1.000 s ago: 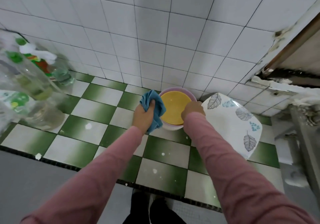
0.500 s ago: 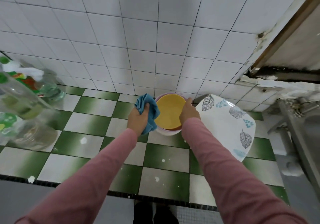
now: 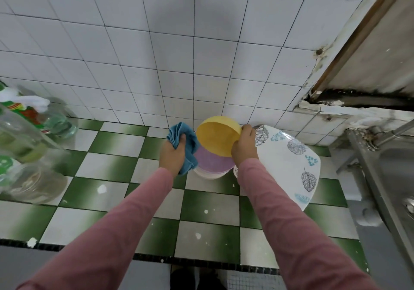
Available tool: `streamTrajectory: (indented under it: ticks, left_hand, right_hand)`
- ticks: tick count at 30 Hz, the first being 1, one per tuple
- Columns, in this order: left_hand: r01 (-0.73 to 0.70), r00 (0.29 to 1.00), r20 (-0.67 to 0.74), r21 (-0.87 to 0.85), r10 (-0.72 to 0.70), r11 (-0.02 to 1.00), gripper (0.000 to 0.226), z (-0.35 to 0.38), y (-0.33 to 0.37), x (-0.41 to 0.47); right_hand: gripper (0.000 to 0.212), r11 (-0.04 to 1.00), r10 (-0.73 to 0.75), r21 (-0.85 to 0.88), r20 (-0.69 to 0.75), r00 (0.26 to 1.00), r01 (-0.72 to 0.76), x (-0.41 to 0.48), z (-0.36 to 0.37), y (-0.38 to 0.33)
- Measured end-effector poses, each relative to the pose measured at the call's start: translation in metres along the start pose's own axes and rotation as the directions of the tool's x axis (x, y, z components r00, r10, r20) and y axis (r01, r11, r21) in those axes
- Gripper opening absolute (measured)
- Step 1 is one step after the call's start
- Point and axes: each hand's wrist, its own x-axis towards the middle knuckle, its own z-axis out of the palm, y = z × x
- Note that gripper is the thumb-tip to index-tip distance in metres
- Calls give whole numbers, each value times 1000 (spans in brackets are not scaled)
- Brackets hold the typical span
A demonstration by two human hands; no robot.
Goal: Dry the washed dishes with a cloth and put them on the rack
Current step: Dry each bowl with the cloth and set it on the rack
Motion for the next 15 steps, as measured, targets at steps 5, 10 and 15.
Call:
streamTrajectory:
  ticks: [5,10,15]
  left_hand:
    - [0,1000,12,4,0,1000,12,-3,0,-2]
    - [22,999,38,11,-22,1000,17,-6,1,-6]
    - [44,998,45,-25,-43,999,15,-7,3,-8]
  right_hand:
    - [46,982,-31,182,-133,991,55,-9,-8,-4]
    - [56,942,28,336,-111,993,11,-18,-5,-9]
    - [78,894,67,447,-92,993,-19,-30,-8,-16]
